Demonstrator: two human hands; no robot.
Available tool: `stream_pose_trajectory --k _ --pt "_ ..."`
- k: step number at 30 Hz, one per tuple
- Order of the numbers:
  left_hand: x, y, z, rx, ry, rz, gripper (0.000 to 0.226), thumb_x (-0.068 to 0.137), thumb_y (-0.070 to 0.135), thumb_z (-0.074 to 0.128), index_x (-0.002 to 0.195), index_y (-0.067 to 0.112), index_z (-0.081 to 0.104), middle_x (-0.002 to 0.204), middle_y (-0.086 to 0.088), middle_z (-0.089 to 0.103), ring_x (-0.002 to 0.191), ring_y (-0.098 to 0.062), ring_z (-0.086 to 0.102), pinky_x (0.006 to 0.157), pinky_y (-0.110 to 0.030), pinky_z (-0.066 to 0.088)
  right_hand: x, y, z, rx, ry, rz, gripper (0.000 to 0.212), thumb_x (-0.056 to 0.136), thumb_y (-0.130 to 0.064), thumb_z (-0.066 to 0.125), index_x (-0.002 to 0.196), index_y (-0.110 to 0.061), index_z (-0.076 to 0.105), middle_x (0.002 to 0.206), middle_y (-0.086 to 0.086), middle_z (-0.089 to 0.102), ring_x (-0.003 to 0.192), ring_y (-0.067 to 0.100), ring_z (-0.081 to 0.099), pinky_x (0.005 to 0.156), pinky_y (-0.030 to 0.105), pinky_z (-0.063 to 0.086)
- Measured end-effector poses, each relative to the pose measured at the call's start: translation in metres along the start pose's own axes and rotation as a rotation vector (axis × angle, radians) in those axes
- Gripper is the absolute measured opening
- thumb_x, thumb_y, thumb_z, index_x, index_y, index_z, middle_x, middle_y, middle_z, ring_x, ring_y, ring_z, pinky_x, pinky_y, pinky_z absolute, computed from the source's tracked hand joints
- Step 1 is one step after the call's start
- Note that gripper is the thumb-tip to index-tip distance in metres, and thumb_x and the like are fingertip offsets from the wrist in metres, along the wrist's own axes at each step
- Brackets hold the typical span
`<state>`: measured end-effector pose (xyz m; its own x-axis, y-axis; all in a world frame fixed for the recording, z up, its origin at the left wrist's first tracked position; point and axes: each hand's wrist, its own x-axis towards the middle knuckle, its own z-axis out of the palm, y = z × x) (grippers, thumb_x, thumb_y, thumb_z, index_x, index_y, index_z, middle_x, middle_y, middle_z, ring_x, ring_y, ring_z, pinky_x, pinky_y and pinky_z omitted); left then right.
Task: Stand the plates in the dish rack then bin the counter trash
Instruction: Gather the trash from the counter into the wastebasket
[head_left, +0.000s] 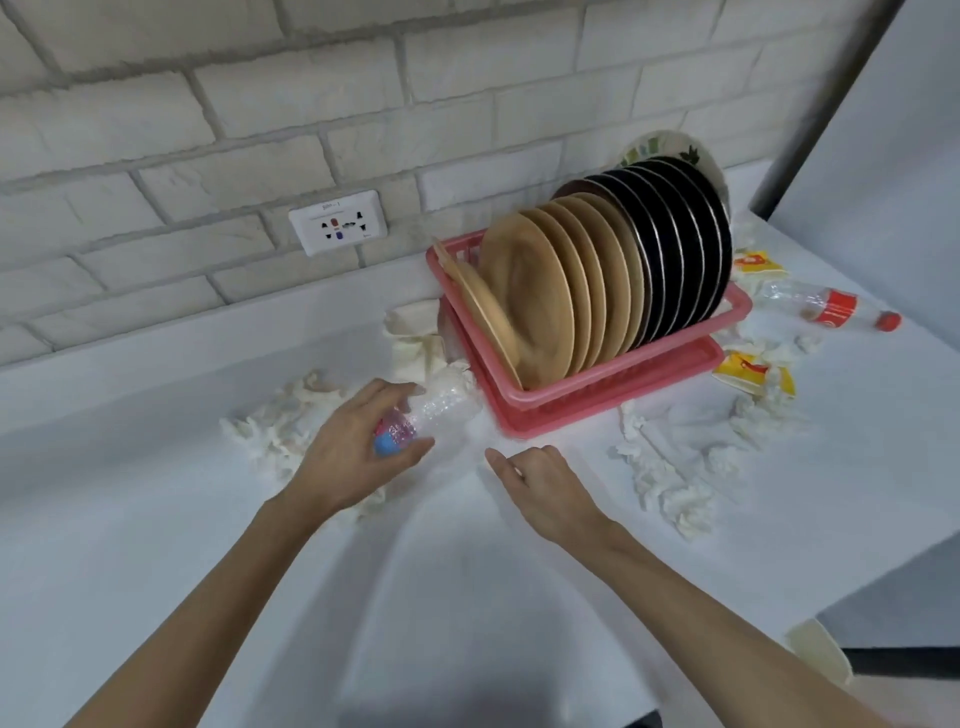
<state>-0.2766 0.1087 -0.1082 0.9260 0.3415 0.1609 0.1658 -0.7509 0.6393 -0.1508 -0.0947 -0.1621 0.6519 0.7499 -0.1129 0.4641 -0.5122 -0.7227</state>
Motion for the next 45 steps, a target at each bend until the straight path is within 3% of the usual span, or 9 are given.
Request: stream_pose_trajectory --k 8,12,16,21,26,31,34,39,45 --pt "-0.035 0.065 0.092 -0.607 -0.172 -0.329 0.025 0.091 0.033 0.069 0.112 0.021 0.065 0.097 -0.002 0.070 0.085 -0.017 0.072 0.076 -0.024 0.054 -0.081 0.048 -0.042 0.431 0.045 0.229 0.062 0.101 -0.032 0.050 0.048 -0.002 0.046 0.040 0.003 0.044 0.032 0.020 0.037 0.044 0.024 0.035" --pt "-0.043 0.114 0.134 -0.717 -0.239 -0.416 0.042 0.081 0.051 0.064 0.106 0.018 0.069 0.094 -0.002 0.072 0.086 -0.019 0.071 0.072 -0.024 0.055 -0.127 0.082 -0.063 0.413 0.104 0.305 0.061 0.100 -0.032 0.052 0.048 0.000 0.048 0.042 0.006 0.045 0.035 0.017 0.039 0.044 0.020 0.035" --pt "-0.051 0.166 0.182 -0.799 -0.338 -0.490 0.017 0.097 0.030 0.060 0.104 0.018 0.070 0.100 -0.011 0.073 0.090 -0.030 0.070 0.081 -0.042 0.056 -0.182 0.118 -0.089 0.385 0.152 0.380 0.060 0.100 -0.034 0.053 0.046 -0.010 0.043 0.038 -0.005 0.041 0.036 0.008 0.039 0.049 0.017 0.035" --pt "-0.074 0.238 0.246 -0.758 -0.448 -0.497 0.019 0.092 0.032 0.063 0.103 0.018 0.069 0.096 -0.009 0.072 0.083 -0.022 0.070 0.069 -0.034 0.057 -0.260 0.170 -0.124 0.288 0.199 0.357 0.055 0.101 -0.029 0.051 0.055 0.000 0.042 0.050 0.003 0.036 0.044 0.012 0.034 0.051 0.024 0.028" --pt "-0.102 0.297 0.312 -0.640 -0.516 -0.463 0.023 0.083 0.044 0.064 0.097 0.027 0.071 0.089 -0.003 0.074 0.079 -0.015 0.071 0.070 -0.032 0.054 -0.321 0.221 -0.153 0.179 0.239 0.401 0.056 0.102 -0.032 0.049 0.053 -0.017 0.026 0.049 -0.002 0.026 0.045 0.015 0.027 0.053 0.032 0.025" --pt "-0.119 0.334 0.367 -0.574 -0.621 -0.432 0.020 0.091 0.036 0.066 0.105 0.021 0.067 0.089 0.000 0.073 0.075 -0.010 0.069 0.063 -0.020 0.052 -0.360 0.277 -0.157 0.259 0.273 0.510 0.055 0.101 -0.037 0.048 0.057 -0.005 0.043 0.056 0.009 0.046 0.053 0.018 0.040 0.058 0.036 0.035" --pt "-0.119 0.344 0.399 -0.550 -0.687 -0.429 0.018 0.094 0.032 0.064 0.107 0.019 0.066 0.090 0.001 0.071 0.076 -0.007 0.068 0.065 -0.020 0.051 -0.376 0.307 -0.159 0.294 0.309 0.590 0.054 0.101 -0.035 0.050 0.055 -0.011 0.035 0.052 0.004 0.035 0.049 0.014 0.031 0.055 0.033 0.029" --pt "-0.097 0.352 0.459 -0.455 -0.835 -0.455 0.042 0.091 0.046 0.058 0.120 0.016 0.057 0.108 -0.006 0.065 0.094 -0.018 0.068 0.066 -0.018 0.052 -0.390 0.361 -0.162 0.360 0.374 0.798 0.042 0.099 -0.036 0.052 0.067 -0.009 0.057 0.061 0.008 0.054 0.059 0.022 0.049 0.060 0.036 0.038" --pt "-0.056 0.333 0.547 -0.443 -0.954 -0.443 0.034 0.096 0.037 0.056 0.120 0.014 0.056 0.109 -0.008 0.065 0.085 -0.012 0.067 0.060 -0.013 0.049 -0.381 0.418 -0.168 0.341 0.464 0.923 0.033 0.098 -0.032 0.056 0.072 -0.011 0.056 0.054 -0.005 0.043 0.053 0.012 0.042 0.057 0.034 0.033"
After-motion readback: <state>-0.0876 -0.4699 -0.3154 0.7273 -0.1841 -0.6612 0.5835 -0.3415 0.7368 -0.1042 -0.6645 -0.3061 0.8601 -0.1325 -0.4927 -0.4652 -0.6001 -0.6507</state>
